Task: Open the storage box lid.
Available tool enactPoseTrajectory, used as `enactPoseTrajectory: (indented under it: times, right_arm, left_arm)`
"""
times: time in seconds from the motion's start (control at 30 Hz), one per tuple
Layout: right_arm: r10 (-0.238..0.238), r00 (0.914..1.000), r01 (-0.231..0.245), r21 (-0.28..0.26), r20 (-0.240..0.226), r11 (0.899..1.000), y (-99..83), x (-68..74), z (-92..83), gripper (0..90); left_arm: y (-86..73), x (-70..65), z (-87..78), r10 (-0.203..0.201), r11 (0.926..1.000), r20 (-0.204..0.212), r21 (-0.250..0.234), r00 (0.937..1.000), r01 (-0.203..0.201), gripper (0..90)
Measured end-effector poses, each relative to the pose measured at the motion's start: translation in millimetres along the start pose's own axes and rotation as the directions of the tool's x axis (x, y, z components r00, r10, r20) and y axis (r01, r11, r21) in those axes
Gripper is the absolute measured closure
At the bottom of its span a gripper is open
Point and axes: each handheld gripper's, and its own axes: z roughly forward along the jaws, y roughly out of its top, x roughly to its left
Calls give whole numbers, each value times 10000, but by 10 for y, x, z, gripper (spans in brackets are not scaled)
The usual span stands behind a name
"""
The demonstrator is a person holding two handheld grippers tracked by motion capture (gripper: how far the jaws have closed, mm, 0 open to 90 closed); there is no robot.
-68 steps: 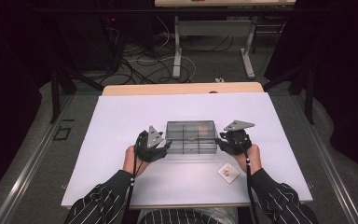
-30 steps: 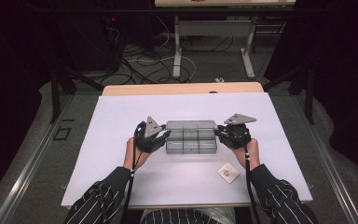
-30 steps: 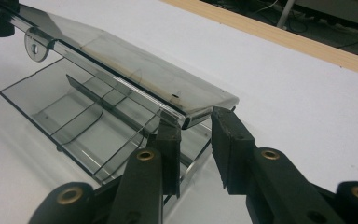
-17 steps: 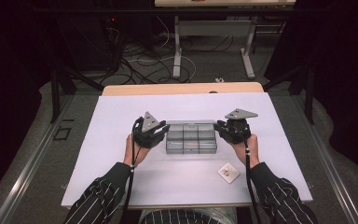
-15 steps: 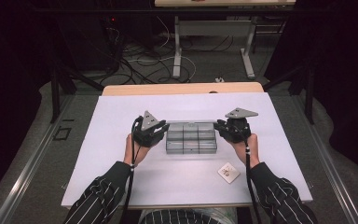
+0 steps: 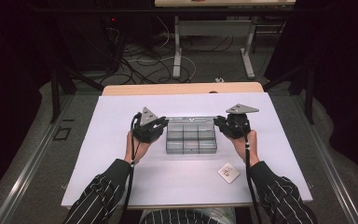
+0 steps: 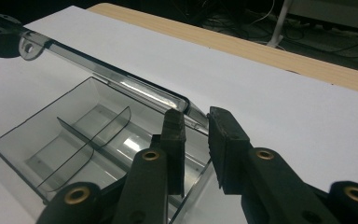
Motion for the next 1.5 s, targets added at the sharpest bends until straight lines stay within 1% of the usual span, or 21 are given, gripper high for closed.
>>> enactPoseTrajectory:
  times: [0.03, 0.07, 0.1, 0.23, 0.33, 0.37, 0.43, 0.53, 0.57, 0.6, 0.7, 0.83, 0.93, 0.97, 1.0, 1.03, 1.17, 1.3, 1.5]
  right_arm:
    - [99, 9999, -99, -74, 46, 9999, 8, -15, 19, 780]
    - [124, 9999, -123, -127, 29, 9998, 13, -28, 29, 785]
    - [186, 9998, -185, -136, 43, 9997, 19, -35, 34, 789]
    - [382, 9993, -382, -154, -3, 9992, 30, -77, 72, 799]
    - [382, 9992, -380, -178, 84, 9991, 30, -94, 113, 803]
    - [508, 9987, -507, -160, 55, 9986, 32, -97, 125, 803]
    - [530, 9986, -528, -170, 90, 9985, 38, -118, 155, 804]
    - [590, 9982, -589, -196, 76, 9981, 41, -134, 182, 805]
    - [626, 9980, -625, -196, 8, 9978, 41, -152, 206, 806]
    - [655, 9978, -654, -156, 99, 9977, 43, -153, 215, 808]
    - [755, 9971, -752, -223, 103, 9969, 42, -170, 246, 810]
    - [822, 9965, -818, -244, 156, 9963, 40, -179, 285, 811]
    - [875, 9960, -871, -212, 204, 9960, 34, -184, 314, 810]
    - [875, 9960, -871, -212, 204, 9960, 34, -184, 314, 810]
    - [826, 9963, -822, -149, 252, 9965, 27, -194, 333, 811]
    - [903, 9955, -899, -140, 274, 9958, 25, -189, 343, 811]
    - [806, 9962, -806, -16, 317, 9967, 9, -203, 378, 811]
    - [813, 9959, -820, 164, 384, 9965, -10, -210, 421, 812]
    - [837, 9954, -850, 260, 468, 9960, -22, -214, 458, 812]
  left_arm:
    - [14, 28, 23, -14, 10000, 8, -43, 10000, 14, 789]
    - [14, 28, 23, -14, 10000, 8, -43, 10000, 14, 791]
    - [19, 49, 40, -122, 9999, 35, -88, 9999, 122, 794]
    - [24, 87, 70, -242, 9996, 63, -121, 9997, 243, 803]
    - [27, 103, 89, -320, 9994, 50, -126, 9995, 321, 809]
    - [27, 109, 98, -336, 9994, 34, -115, 9994, 337, 811]
    - [29, 125, 116, -402, 9991, 15, -119, 9992, 403, 818]
    - [24, 160, 146, -564, 9983, 36, -120, 9984, 564, 825]
    - [23, 175, 169, -628, 9980, 7, -113, 9980, 628, 830]
    - [21, 183, 184, -656, 9978, 18, -110, 9978, 656, 830]
    - [19, 194, 228, -646, 9979, -92, -47, 9979, 645, 829]
    - [13, 205, 258, -631, 9980, -125, -31, 9979, 631, 829]
    - [-9, 223, 311, -683, 9975, -144, 181, 9976, 685, 830]
    - [-9, 223, 311, -683, 9975, -144, 181, 9976, 685, 829]
    - [-20, 232, 339, -658, 9975, -171, 254, 9977, 662, 829]
    - [-24, 234, 347, -671, 9974, -185, 268, 9976, 676, 829]
    - [-33, 238, 368, -680, 9970, -230, 352, 9974, 688, 828]
    - [-47, 246, 399, -646, 9969, -240, 428, 9976, 656, 828]
    - [-58, 253, 429, -620, 9965, -295, 545, 9976, 635, 828]
